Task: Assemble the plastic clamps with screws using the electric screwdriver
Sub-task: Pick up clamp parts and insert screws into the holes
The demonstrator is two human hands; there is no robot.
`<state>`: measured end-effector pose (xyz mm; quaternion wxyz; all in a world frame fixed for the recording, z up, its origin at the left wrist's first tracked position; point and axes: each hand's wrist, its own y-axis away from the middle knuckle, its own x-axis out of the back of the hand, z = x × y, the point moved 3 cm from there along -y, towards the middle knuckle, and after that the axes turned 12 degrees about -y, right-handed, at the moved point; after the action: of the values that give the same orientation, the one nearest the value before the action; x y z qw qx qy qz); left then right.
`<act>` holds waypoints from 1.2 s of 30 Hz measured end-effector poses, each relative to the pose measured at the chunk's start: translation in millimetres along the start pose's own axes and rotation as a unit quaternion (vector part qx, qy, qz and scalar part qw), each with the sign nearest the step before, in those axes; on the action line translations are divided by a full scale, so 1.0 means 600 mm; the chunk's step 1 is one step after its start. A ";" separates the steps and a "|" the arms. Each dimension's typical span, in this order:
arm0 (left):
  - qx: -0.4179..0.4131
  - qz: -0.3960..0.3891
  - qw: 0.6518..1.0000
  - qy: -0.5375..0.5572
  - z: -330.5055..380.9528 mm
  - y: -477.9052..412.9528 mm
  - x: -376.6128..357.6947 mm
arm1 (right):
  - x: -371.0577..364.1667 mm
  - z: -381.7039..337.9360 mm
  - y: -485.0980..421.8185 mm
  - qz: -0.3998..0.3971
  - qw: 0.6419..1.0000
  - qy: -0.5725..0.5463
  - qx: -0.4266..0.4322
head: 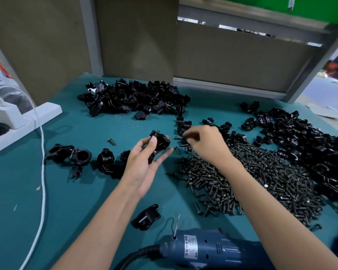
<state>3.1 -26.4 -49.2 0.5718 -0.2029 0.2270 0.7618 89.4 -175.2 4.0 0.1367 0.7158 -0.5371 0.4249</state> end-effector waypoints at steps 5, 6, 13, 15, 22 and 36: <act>0.019 0.010 1.000 0.005 0.002 0.000 0.000 | -0.027 0.011 -0.018 -0.054 0.991 0.122 0.008; 0.022 0.011 1.000 0.009 0.002 0.000 0.000 | -0.030 0.012 -0.022 -0.061 0.988 0.140 0.016; -0.001 -0.007 1.000 0.023 0.010 0.000 0.000 | -0.054 0.013 -0.034 -0.103 0.958 0.259 0.061; -0.011 -0.010 1.000 0.011 0.011 -0.001 0.001 | -0.056 0.017 -0.039 -0.109 0.955 0.266 0.070; -0.028 -0.018 0.998 -0.049 0.005 -0.006 0.003 | -0.006 0.001 -0.015 -0.023 0.968 -0.248 -0.039; -0.058 -0.007 0.993 -0.107 0.009 -0.001 0.005 | 0.007 -0.004 0.009 -0.124 0.992 -0.012 -0.016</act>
<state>2.5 -20.8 -46.4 0.5850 -0.1548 0.1182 0.7873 83.9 -178.2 7.1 0.1932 0.7795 -0.4529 0.3873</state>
